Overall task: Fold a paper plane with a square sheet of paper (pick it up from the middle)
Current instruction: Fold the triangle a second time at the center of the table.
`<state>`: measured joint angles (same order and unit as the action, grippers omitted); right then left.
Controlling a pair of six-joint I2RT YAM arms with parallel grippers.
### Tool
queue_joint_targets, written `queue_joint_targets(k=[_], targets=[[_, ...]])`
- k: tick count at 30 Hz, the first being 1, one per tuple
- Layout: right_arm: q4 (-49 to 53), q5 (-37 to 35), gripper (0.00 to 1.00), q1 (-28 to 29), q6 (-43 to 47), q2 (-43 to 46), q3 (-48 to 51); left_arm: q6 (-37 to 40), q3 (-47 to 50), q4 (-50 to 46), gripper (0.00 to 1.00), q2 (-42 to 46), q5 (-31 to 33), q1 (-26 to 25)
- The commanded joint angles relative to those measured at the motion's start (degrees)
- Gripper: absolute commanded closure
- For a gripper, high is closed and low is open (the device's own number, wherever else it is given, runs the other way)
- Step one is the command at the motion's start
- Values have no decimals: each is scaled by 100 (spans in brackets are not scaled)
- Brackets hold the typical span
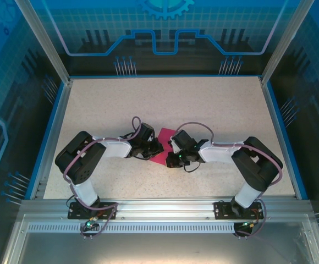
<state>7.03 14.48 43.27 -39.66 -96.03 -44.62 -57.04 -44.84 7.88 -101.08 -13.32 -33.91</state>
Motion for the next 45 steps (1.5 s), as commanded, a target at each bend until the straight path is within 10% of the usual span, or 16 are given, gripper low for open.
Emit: queue_joint_targets(k=[1, 12, 45], targets=[[165, 84, 100, 117, -14, -166, -26, -15, 223, -587, 92, -62, 255, -8], [206, -196, 100, 114, 24, 762, -88, -23, 239, -546, 92, -54, 212, -10], [1380, -710, 100, 102, 64, -630, -201, 667, -458, -711, 90, -305, 127, 569]])
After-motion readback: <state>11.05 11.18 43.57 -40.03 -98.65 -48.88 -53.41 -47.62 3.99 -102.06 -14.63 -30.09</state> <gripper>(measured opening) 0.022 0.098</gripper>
